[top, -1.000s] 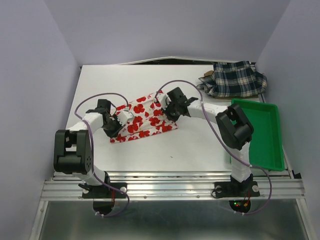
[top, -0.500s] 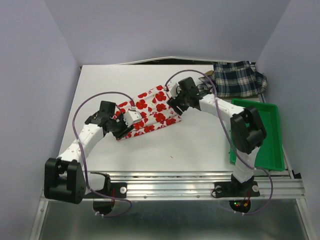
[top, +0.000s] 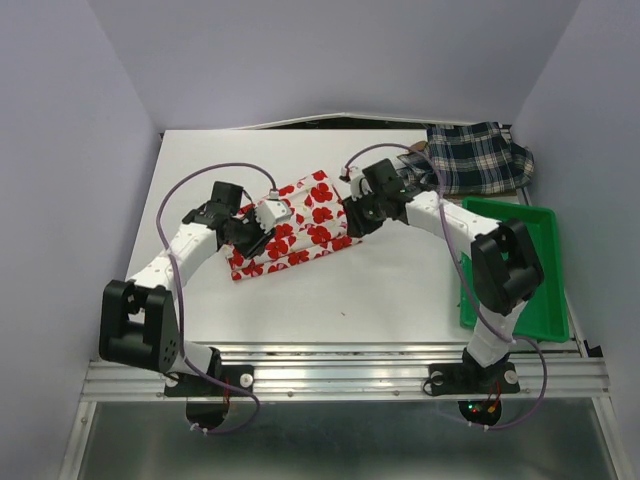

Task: Fold and stack the skirts
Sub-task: Fold the skirt

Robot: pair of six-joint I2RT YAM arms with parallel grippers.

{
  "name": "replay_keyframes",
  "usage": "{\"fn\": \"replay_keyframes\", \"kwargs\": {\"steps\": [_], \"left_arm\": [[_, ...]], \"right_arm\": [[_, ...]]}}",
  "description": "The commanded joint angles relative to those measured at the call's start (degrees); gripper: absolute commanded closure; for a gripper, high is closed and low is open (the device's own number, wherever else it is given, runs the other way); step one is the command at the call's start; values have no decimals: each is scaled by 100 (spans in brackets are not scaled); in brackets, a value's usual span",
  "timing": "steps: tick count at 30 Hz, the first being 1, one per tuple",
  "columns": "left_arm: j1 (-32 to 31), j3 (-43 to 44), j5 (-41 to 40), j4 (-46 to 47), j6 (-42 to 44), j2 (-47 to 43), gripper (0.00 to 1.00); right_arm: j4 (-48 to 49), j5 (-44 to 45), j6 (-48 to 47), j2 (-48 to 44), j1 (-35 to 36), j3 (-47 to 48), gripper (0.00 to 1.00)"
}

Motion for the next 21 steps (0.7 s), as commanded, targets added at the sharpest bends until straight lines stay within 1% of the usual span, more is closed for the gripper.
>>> {"fn": "replay_keyframes", "kwargs": {"steps": [1,3,4,6,7,10,12,15,17,18,21], "left_arm": [[-127,340,-353,550,-568,303,58],[-127,269,-539,691,-630,435,58],[-127,173,-766,788,-691,488,59],[-127,6,-1100,1139,-911,681,59],[-127,-47,-1189,1140,-990,752,60],[-127,-327,-1304,1281,-1105,937,63],[-127,-451,-1304,1272,-1122,920,64],[-127,-548,-1147,1001,-1105,832,65],[-153,-575,-953,773,-1096,744,65],[-170,-584,-918,736,-1113,726,66],[-320,-566,-830,605,-1219,744,67]], "right_arm": [[-115,-390,1004,238,-33,-360,61],[52,-443,1137,378,-33,-414,60],[262,-417,1225,527,-33,-423,60],[508,-198,1322,834,-33,-309,60],[562,-110,1340,836,-33,-308,60],[607,154,1366,1537,-33,295,61],[598,399,1331,1784,-86,578,61],[598,620,1261,2259,-139,1237,61],[598,717,1261,2505,-296,1649,61],[580,735,1252,2767,-297,2130,61],[572,683,1234,3242,-464,2862,61]]}}
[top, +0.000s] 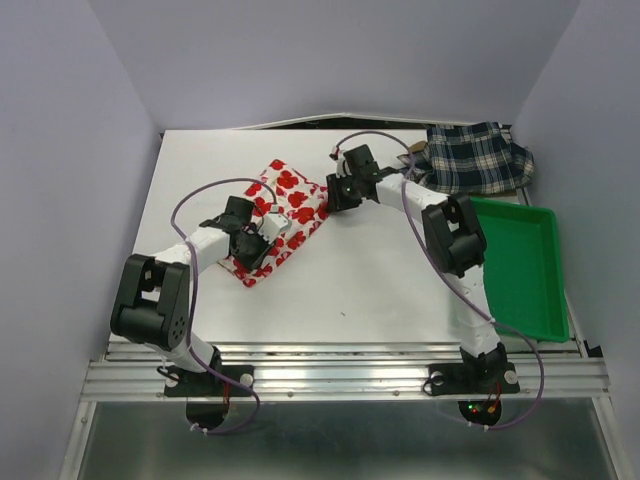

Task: Fold and stack the skirts
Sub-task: Fold the skirt

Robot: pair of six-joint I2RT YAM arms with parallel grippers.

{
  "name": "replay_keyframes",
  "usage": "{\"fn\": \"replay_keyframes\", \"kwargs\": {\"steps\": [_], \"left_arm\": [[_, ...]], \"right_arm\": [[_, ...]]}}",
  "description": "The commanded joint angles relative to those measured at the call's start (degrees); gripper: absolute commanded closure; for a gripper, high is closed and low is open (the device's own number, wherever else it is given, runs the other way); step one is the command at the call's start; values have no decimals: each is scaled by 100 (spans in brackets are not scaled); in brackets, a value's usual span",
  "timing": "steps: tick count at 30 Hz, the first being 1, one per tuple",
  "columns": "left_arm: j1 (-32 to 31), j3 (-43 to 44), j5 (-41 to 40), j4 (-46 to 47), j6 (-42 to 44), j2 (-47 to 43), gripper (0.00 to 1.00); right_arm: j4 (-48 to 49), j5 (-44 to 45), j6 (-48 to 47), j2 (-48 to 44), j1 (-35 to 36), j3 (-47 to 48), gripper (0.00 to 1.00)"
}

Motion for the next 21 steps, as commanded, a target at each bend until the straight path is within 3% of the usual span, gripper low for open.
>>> {"fn": "replay_keyframes", "kwargs": {"steps": [1,5,11,15,18,21], "left_arm": [[-213,13,241,-381,-183,-203,68],[-722,250,338,-531,-437,-193,67],[-767,892,313,46,-1596,-624,56],[-767,1173,-83,479,-2239,-617,56],[-776,1480,-487,506,-2485,-187,56],[-776,1762,-611,444,-2565,218,56]], "right_arm": [[8,374,-81,693,-335,1179,60],[-10,76,-108,651,-388,1588,56],[156,-399,688,-726,-441,439,52],[1068,-1573,2112,-1474,-441,-1253,53],[2577,-2208,3230,-1591,-441,-2100,53],[3066,-2377,3636,-1407,-441,-2253,53]]}}
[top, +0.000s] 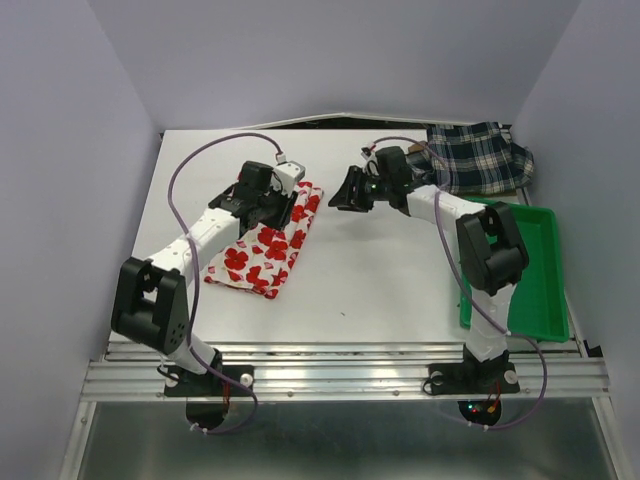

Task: Fold and stack the skirts
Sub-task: Fold the skirt

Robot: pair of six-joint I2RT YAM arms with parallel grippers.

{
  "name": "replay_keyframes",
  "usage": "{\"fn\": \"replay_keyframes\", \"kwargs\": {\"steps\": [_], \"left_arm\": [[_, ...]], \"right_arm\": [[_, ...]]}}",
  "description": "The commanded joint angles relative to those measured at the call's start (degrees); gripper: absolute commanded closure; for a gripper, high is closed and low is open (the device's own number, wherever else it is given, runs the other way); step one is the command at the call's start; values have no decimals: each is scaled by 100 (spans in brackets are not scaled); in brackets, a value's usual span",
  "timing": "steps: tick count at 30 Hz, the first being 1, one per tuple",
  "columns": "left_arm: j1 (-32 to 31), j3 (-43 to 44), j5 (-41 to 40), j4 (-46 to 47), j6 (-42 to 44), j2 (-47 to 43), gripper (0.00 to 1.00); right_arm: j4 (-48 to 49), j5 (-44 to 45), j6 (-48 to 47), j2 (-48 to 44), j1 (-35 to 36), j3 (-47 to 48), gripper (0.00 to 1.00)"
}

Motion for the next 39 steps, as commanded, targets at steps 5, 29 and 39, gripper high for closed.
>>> {"fn": "replay_keyframes", "kwargs": {"steps": [5,29,39], "left_arm": [[15,484,-200,224,-596,834,53],[-81,810,-304,321,-535,1661,57],[-90,871,-393,356,-526,1916,70]], "right_arm": [[1969,-795,1697,744,154,-449,52],[2726,-418,1971,1685,682,-749,53],[2497,-154,1883,1984,734,-591,68]]}}
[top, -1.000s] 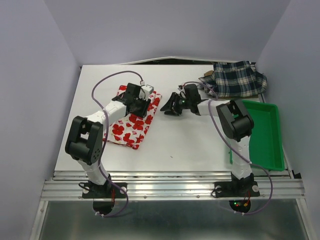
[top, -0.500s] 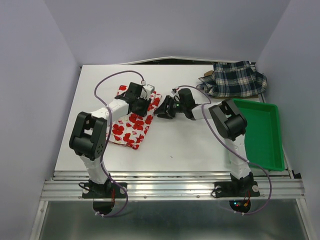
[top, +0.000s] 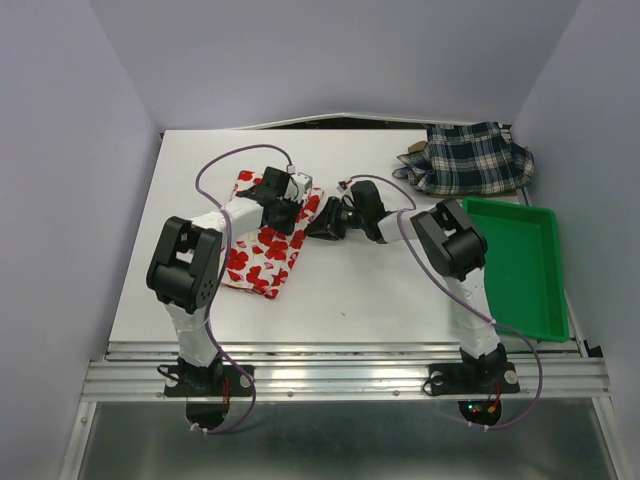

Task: Fold and stack the skirts
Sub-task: Fold the skirt

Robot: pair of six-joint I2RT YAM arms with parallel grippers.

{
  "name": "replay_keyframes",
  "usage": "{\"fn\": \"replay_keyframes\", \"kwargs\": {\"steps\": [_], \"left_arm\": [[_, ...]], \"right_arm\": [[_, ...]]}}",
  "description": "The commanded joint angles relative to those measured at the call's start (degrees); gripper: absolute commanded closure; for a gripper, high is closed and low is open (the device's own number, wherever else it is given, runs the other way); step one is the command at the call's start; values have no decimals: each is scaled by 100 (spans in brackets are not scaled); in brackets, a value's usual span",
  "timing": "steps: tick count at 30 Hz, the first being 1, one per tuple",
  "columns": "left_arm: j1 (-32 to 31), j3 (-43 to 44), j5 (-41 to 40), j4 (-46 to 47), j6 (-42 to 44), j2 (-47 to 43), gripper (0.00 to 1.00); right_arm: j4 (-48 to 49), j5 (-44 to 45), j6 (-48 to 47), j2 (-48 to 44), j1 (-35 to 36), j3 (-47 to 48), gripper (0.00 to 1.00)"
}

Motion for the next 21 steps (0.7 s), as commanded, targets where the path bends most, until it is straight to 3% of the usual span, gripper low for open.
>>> {"fn": "replay_keyframes", "kwargs": {"steps": [1,5,12,18,21], "left_arm": [[-29,266,-45,109,25,28,74],[-29,284,-63,92,34,107,77],[-29,406,43,-5,77,125,100],[-46,319,385,-93,174,-234,100],[-64,214,447,-145,218,-385,100]], "right_arm": [[-338,338,-178,426,83,41,69],[-302,329,-187,505,83,76,69],[-294,303,-178,610,83,164,81],[-294,294,-160,637,83,155,99],[-285,294,-169,637,83,138,99]]}}
